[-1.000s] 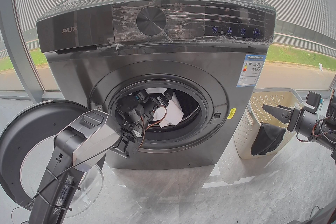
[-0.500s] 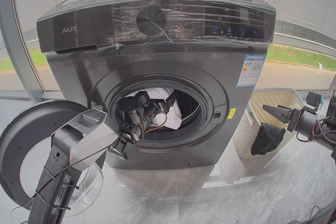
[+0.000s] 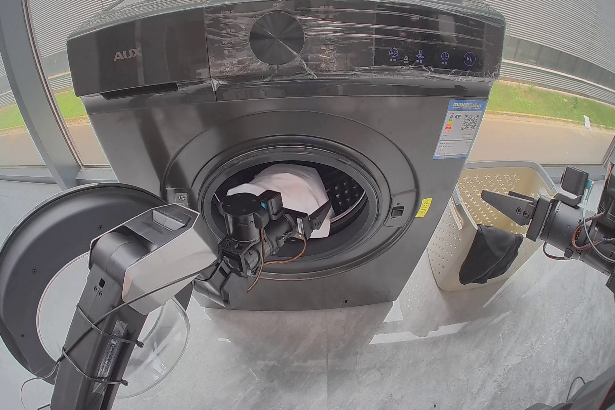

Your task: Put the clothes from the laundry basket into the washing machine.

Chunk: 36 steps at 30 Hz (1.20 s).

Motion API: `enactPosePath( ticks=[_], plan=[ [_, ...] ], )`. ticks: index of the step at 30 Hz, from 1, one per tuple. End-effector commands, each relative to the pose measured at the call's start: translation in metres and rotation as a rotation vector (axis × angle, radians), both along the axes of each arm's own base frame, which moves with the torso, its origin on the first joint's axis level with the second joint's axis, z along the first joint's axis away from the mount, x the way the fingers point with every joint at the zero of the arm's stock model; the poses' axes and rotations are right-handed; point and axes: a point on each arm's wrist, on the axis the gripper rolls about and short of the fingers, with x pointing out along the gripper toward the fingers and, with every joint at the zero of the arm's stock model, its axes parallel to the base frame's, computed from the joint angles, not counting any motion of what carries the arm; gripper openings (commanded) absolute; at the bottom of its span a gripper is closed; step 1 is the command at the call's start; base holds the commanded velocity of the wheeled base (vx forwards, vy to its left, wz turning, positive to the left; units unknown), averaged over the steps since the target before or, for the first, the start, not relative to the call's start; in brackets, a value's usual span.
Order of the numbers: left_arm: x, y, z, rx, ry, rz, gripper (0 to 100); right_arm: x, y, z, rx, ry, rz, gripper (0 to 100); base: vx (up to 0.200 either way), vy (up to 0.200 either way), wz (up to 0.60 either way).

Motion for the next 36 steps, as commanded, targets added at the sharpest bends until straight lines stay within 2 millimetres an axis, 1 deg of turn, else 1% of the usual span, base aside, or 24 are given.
enactPosePath(
  ticks=[1, 5, 7, 9, 11, 13, 14, 15, 16, 17, 18, 19, 22, 24, 29, 33, 36],
  plan=[
    [0.014, -0.009, 0.017, -0.048, -0.092, -0.01, 100, 0.0, 0.0, 0.0, -0.001, -0.002, 0.001, 100, 0.0, 0.0, 0.0],
    [0.018, -0.006, 0.02, -0.06, -0.106, 0.009, 100, 0.0, 0.0, 0.0, -0.001, -0.002, 0.001, 100, 0.0, 0.0, 0.0],
    [0.025, -0.007, 0.024, -0.081, -0.143, 0.017, 100, 0.0, 0.0, 0.0, -0.001, -0.002, 0.001, 100, 0.0, 0.0, 0.0],
    [0.034, -0.008, 0.032, -0.114, -0.195, 0.024, 100, 0.0, 0.0, 0.0, 0.001, -0.001, 0.001, 100, 0.0, 0.0, 0.0],
    [0.036, -0.01, 0.035, -0.125, -0.207, 0.025, 100, 0.0, 0.0, 0.0, 0.0, 0.0, 0.001, 100, 0.0, 0.0, 0.0],
    [0.029, -0.01, 0.023, -0.09, -0.132, 0.027, 100, 0.0, 0.0, 0.0, -0.001, -0.002, 0.001, 100, 0.0, 0.0, 0.0],
    [0.027, -0.01, 0.021, -0.083, -0.119, 0.026, 100, 0.0, 0.0, 0.0, -0.001, -0.002, 0.001, 100, 0.0, 0.0, 0.0],
    [0.015, -0.005, 0.002, -0.034, -0.021, 0.026, 100, 0.0, 0.0, 0.0, -0.001, -0.002, 0.001, 100, 0.0, 0.0, 0.0],
    [0.013, -0.004, 0.0, -0.03, -0.013, 0.027, 100, 0.0, 0.0, 0.0, -0.001, -0.002, 0.001, 100, 0.0, 0.0, 0.0],
    [0.002, 0.002, -0.018, 0.01, 0.065, 0.031, 100, 0.0, 0.0, 0.001, 0.0, -0.004, 0.001, 100, 0.0, 0.0, 0.0],
    [-0.003, 0.006, -0.024, 0.026, 0.093, 0.034, 100, 0.0, 0.0, 0.001, 0.0, -0.004, 0.001, 100, 0.0, 0.0, 0.0],
    [-0.007, 0.008, -0.027, 0.037, 0.111, 0.035, 100, -0.001, 0.0, 0.001, 0.0, -0.004, 0.001, 100, 0.0, 0.0, 0.0],
    [-0.014, 0.013, -0.024, 0.055, 0.145, 0.038, 100, -0.001, 0.0, 0.001, 0.001, -0.003, 0.001, 100, 0.0, 0.0, 0.0],
    [-0.023, 0.019, -0.032, 0.099, 0.222, 0.041, 100, 0.0, 0.0, 0.001, 0.001, -0.004, 0.001, 100, 0.0, 0.0, 0.0],
    [-0.022, 0.026, -0.034, 0.111, 0.241, 0.087, 100, -0.001, 0.0, 0.002, 0.001, -0.01, 0.001, 100, 0.0, 0.0, 0.0],
    [-0.028, 0.023, -0.02, 0.1, 0.218, 0.078, 100, -0.001, 0.0, 0.002, 0.0, -0.008, 0.001, 100, 0.0, 0.0, 0.0],
    [-0.04, 0.025, -0.013, 0.11, 0.235, 0.072, 100, -0.001, 0.0, 0.002, 0.002, -0.009, 0.001, 100, 0.0, 0.0, 0.0]
  ],
)
